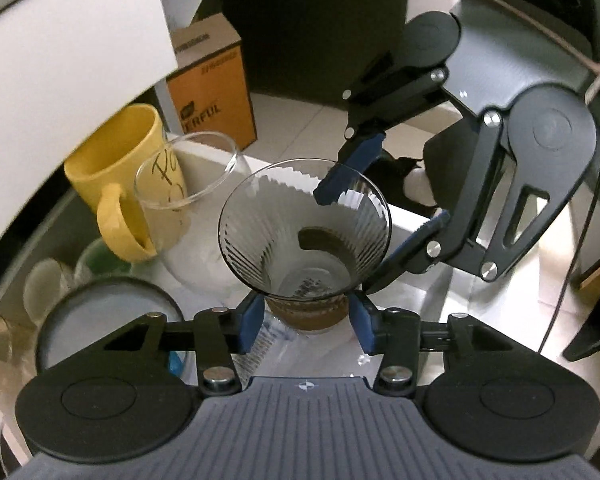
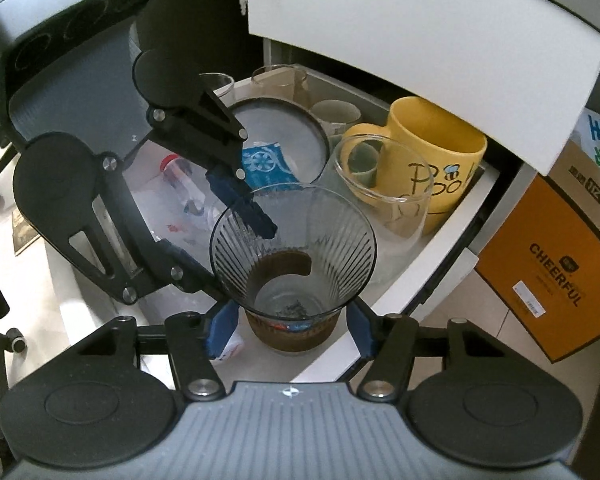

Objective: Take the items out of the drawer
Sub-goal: 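Grasp the ribbed glass cup with brown sleeve with the left tool while the right tool grips it too, then lift the ribbed glass cup out of the drawer and carry it toward the desk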

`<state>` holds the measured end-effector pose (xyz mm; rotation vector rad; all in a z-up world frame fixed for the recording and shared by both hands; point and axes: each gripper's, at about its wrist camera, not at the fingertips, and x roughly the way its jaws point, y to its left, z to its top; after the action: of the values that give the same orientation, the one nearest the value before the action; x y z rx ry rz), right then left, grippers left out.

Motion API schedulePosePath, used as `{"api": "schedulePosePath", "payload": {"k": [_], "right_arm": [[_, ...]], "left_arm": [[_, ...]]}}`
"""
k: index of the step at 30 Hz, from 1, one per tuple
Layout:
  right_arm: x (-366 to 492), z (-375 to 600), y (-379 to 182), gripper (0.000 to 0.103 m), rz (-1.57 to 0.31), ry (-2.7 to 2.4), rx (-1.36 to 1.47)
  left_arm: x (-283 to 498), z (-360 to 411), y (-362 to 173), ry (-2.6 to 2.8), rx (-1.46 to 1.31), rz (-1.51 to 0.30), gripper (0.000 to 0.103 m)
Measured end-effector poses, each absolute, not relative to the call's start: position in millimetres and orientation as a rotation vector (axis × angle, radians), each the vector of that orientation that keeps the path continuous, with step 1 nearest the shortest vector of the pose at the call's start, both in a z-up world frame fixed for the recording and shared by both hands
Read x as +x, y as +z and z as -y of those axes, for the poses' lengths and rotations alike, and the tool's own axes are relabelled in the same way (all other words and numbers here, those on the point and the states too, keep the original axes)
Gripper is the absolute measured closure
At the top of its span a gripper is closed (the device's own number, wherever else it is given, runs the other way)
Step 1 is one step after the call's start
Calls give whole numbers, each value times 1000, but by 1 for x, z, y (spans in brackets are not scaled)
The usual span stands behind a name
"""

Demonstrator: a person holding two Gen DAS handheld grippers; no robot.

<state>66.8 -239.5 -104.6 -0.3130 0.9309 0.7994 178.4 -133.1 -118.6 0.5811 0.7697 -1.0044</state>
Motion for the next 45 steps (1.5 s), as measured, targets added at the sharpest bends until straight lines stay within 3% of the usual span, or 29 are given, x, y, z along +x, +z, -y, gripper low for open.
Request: {"api": "schedulePosePath", "payload": {"k": [9, 23, 31, 45], "right_arm": [[59, 252, -79, 37, -862, 792, -278], [34, 255, 2, 37, -723, 778, -284], [13, 248, 60, 37, -658, 793, -347], [-29, 235, 98, 37, -605, 803, -339]], "left_arm": [[170, 131, -102, -1006, 587, -702, 53], [117, 113, -26, -972, 641, -495, 52], [90, 99, 26, -929, 527, -474, 51], [33, 88, 55, -878, 594, -400, 51]]}}
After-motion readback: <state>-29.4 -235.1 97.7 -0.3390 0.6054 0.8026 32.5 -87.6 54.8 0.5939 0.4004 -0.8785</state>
